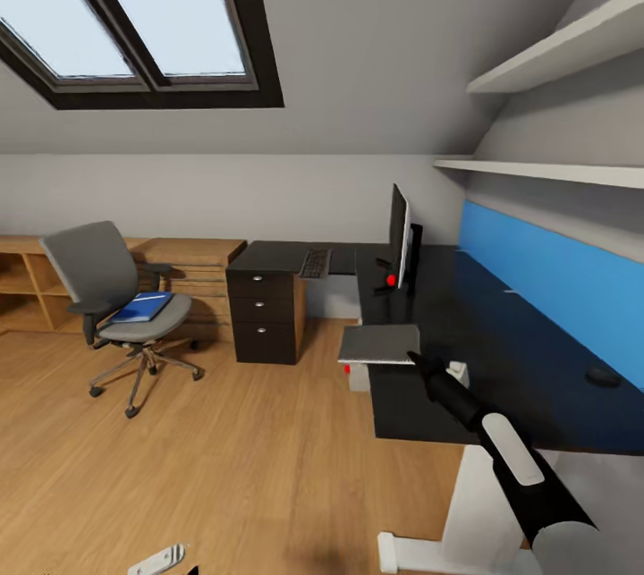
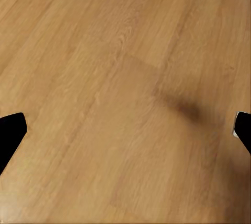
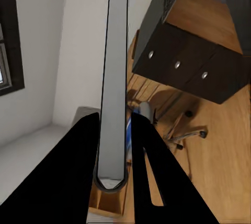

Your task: In the bedroom, organize the workspace by keeping the computer under the desk, ensuring the monitor is on the desk, placing the keyboard on the desk next to the monitor, placing the mouse on the desk next to the keyboard, moving the folder from the swivel chair onto the desk next to the mouse, stacking the notebook on top of the folder with the pen on top of the notebook, and positioning the swivel chair next to the desk.

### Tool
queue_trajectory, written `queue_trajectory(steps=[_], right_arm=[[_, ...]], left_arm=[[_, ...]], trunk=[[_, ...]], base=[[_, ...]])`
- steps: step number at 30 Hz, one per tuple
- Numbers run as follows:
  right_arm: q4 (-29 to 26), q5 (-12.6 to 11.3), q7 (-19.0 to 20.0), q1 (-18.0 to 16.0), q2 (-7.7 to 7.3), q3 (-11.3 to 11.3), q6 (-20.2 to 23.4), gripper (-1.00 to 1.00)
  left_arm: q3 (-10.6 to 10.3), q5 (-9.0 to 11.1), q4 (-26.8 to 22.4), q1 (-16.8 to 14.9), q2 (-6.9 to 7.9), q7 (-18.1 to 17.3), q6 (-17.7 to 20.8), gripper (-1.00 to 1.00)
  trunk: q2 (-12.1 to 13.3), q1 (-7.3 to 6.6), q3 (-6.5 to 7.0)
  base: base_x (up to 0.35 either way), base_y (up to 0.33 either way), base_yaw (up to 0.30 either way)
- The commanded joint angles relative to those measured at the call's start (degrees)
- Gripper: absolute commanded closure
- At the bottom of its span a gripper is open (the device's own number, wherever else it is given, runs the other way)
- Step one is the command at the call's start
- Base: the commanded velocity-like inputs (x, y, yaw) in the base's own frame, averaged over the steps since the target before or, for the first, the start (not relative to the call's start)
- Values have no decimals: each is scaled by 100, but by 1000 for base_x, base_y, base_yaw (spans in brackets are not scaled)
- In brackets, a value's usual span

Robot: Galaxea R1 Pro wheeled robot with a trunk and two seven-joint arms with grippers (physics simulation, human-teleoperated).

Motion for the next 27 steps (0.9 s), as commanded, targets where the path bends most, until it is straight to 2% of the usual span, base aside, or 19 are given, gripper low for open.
queue_trajectory(steps=[1, 8, 14, 27], right_arm=[[-2, -11, 59, -2, 5, 6, 48, 100], [-10, 154, 222, 1, -17, 265, 56, 100], [-4, 266, 242, 25, -16, 317, 52, 100], [4, 322, 253, 45, 18, 361, 47, 100]], left_arm=[[-20, 59, -10, 0, 4, 42, 19, -100], [-104, 60, -4, 2, 5, 42, 19, -100], [-240, 63, -3, -2, 8, 45, 19, -100], [-270, 60, 32, 2, 11, 45, 19, -100]], trunk=[[-3, 0, -4], [-3, 0, -1], [-3, 0, -1], [-3, 0, -1]], base=[[0, 303, 44], [0, 303, 17], [0, 304, 2], [2, 301, 0]])
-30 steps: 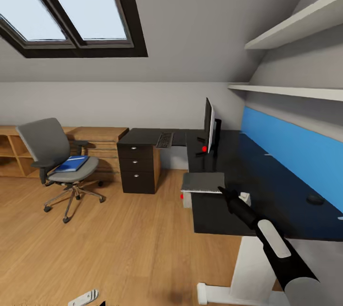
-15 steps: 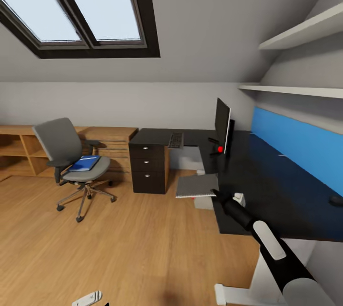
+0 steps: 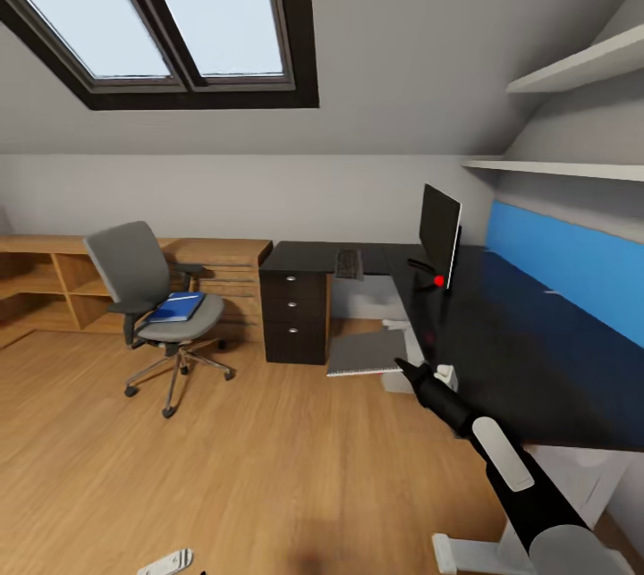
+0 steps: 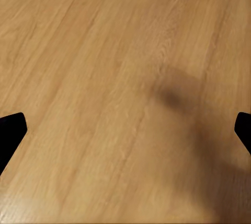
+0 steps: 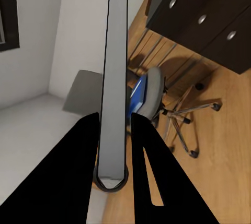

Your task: In the bedroom, organize the workspace by keeping the computer under the desk, ensuring the monitor is on the desk, placing the keyboard on the desk next to the monitor, placing the mouse on the desk next to the keyboard, moving the folder from the swivel chair onto the desk next to the mouse, stacking the notebook on top of the folder with the pen on top of the notebook, and positioning the swivel chair next to the desk.

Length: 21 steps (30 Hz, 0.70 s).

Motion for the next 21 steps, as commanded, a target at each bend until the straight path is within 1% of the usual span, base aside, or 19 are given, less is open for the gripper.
queue_trajectory(steps=[1, 6, 8, 9, 10, 13, 14, 21], right_arm=[[-1, -57, 13, -4, -4, 9, 23, 100], [-1, -57, 15, -4, 1, 16, 24, 100], [-1, -57, 13, -4, -3, 16, 36, 100], [-3, -56, 11, -4, -3, 15, 38, 100], [-15, -7, -20, 93, -13, 16, 47, 100], [-16, 30, -22, 103, -9, 17, 42, 100], [-17, 78, -22, 109, -13, 18, 39, 100], [-12, 91, -22, 110, -17, 12, 38, 100]], left_arm=[[-26, 60, -12, 1, 8, 52, 15, -100], [-27, 60, -12, 1, 8, 52, 15, -100], [-31, 60, -12, -2, 7, 52, 15, -100], [-31, 60, -12, -1, 7, 52, 15, -100], [-30, 62, -12, 1, 9, 52, 15, -100], [-32, 61, -12, 1, 8, 52, 15, -100], [-33, 66, -3, 0, 8, 52, 15, -100], [-33, 60, 24, -2, 8, 52, 15, -100]], trunk=[[-3, 0, -5], [-3, 0, -5], [-3, 0, -5], [-3, 0, -5], [-3, 0, -5], [-3, 0, -5], [-3, 0, -5], [-3, 0, -5]], base=[[37, 297, 0], [77, 294, 0], [230, 240, 0], [245, 233, 0], [308, 163, 0], [310, 159, 0], [313, 148, 0], [304, 118, 0]])
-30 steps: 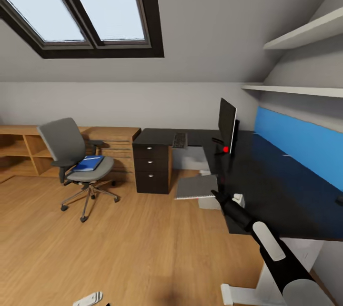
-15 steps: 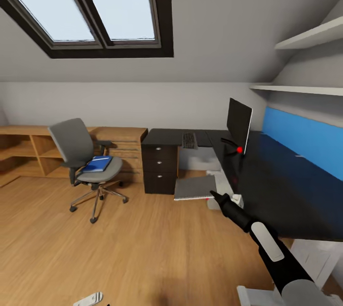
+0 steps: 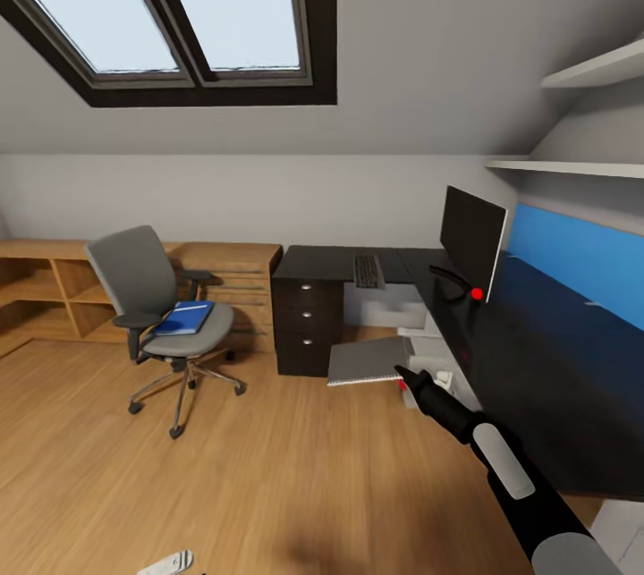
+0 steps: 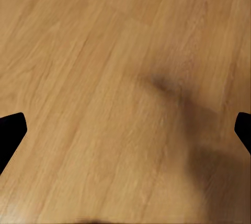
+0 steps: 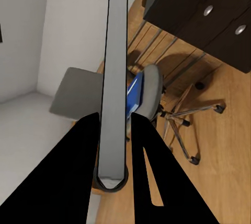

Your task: In the bedroom, organize the workspace by keeping the computer under the desk, ensuring the monitor is on the desk, placing the keyboard on the desk next to the monitor, placing the mouse on the desk next to the keyboard, moving the folder from the swivel chair onto the desk next to the mouse, stacking the notebook on top of the folder with the pen on top of the notebook, and positioning the swivel chair next to the desk.

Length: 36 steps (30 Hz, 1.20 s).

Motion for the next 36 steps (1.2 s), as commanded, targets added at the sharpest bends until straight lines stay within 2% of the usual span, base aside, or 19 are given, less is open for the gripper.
queue_trajectory(steps=[1, 6, 12, 14, 16, 24, 28, 29, 32, 35, 36], right_arm=[[0, -57, 13, -4, -6, 7, 22, 100], [2, -40, 19, -2, -28, 5, 22, 100], [3, 391, 47, 4, -37, 5, 3, 100], [7, 605, 55, 5, -34, 5, -7, 100], [14, 703, 58, 5, -28, 5, -11, 100], [23, 789, -50, 5, 9, 0, -146, 100], [13, 810, -399, 5, 13, 10, -494, 100], [3, 820, -804, 5, 18, 31, -880, 100], [2, 903, -1109, 5, 21, 139, -1176, 100], [-3, 1145, -1487, 5, 23, 387, -1360, 100], [-7, 1296, -1740, 5, 23, 518, -1406, 100]], left_arm=[[-23, 60, -15, 0, 5, 54, 17, -100], [-23, 53, -15, 0, 5, 54, 17, -100], [-23, 51, -15, 2, 6, 57, 17, -100], [-23, 51, -15, 4, 7, 60, 17, -100], [-23, 51, -13, 3, 7, 61, 17, -100], [-30, 59, -8, 4, -2, 62, 41, -100], [-59, 58, 166, 8, -37, 63, 63, -100], [-82, 51, 535, -6, -178, 63, 58, -100], [-88, 46, 793, -59, -255, 62, 49, -100], [-91, -2, 913, -89, -297, 62, 46, -100], [-92, -75, 943, -97, -308, 62, 40, -100]], trunk=[[-3, 3, -5], [-3, 3, -5], [238, -129, 103], [318, -173, 139], [398, -217, 175], [719, -393, 318], [879, -480, 390], [920, -502, 408], [1040, -568, 462], [1160, -634, 516], [1200, -656, 534]], base=[[196, 46, 0], [80, 19, 0], [11, 3, 0], [2, 1, 0], [1, 0, 0], [0, 0, 0], [0, 0, 0], [0, 0, 0], [0, 0, 0], [0, 0, 0], [0, 0, 0]])
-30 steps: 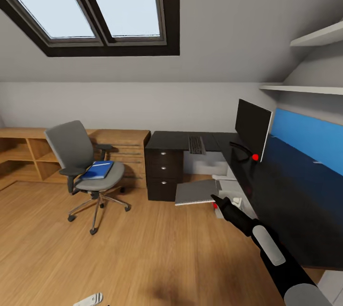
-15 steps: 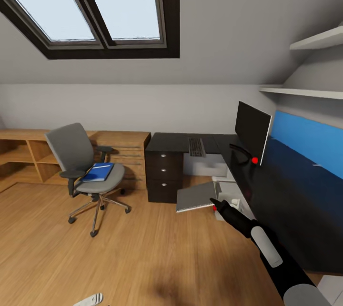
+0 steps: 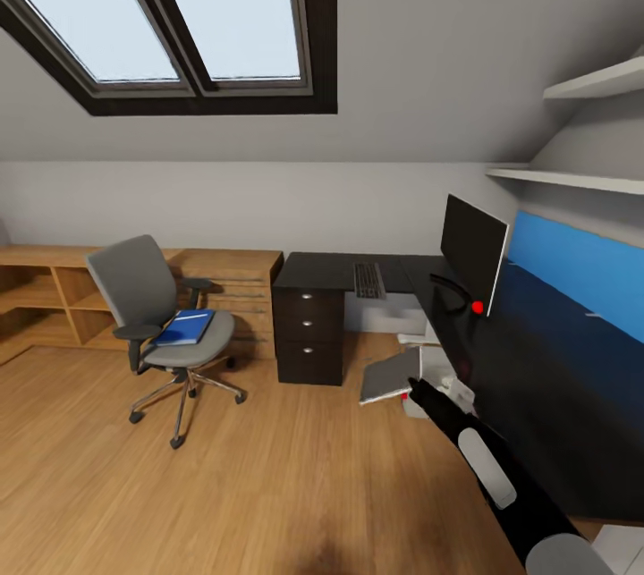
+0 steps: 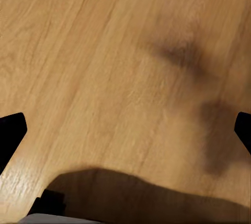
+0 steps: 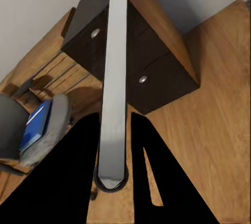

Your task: In the bedroom, organize the workspace by keeping the computer under the desk, ensuring the monitor is on the desk, placing the keyboard on the desk next to the monitor, placing the mouse on the desk next to the keyboard, moving the folder from the swivel chair onto the desk next to the mouse, stacking the notebook on top of the folder with the pen on top of the notebook, and positioning the swivel chair next to the desk.

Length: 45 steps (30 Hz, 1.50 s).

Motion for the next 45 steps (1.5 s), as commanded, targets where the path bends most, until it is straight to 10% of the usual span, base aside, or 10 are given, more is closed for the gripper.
queue_trajectory(steps=[1, 7, 14, 22, 29, 45], right_arm=[[-7, 27, -138, -4, -3, 67, -5, 100], [-85, 510, -1569, -4, 192, 279, -64, 100], [-188, 888, -2007, -4, 357, 304, -77, 100], [-196, 975, -2032, -4, 378, 304, -274, 100], [-155, 975, -1727, -4, 387, 299, -1282, 100], [-2, 959, -1554, -4, 373, 281, -1414, 100]], left_arm=[[-29, 11, -6, -1, 4, 56, 15, -100], [-24, -316, 39, -11, -39, 55, -1, -100], [-21, -368, 40, -12, -67, 46, -53, -100], [-15, -362, 38, -12, -66, 33, -603, -100], [-16, -368, 29, -12, -63, 32, -780, -100], [-34, -372, 62, -12, -73, 64, -794, -100]], trunk=[[38, -22, 13], [278, -154, 121], [559, -308, 247], [719, -396, 319], [719, -396, 319], [719, -396, 319]], base=[[0, 0, 0], [0, 0, 0], [0, 0, 0], [0, 0, 0], [69, 0, 0], [307, 0, 0]])
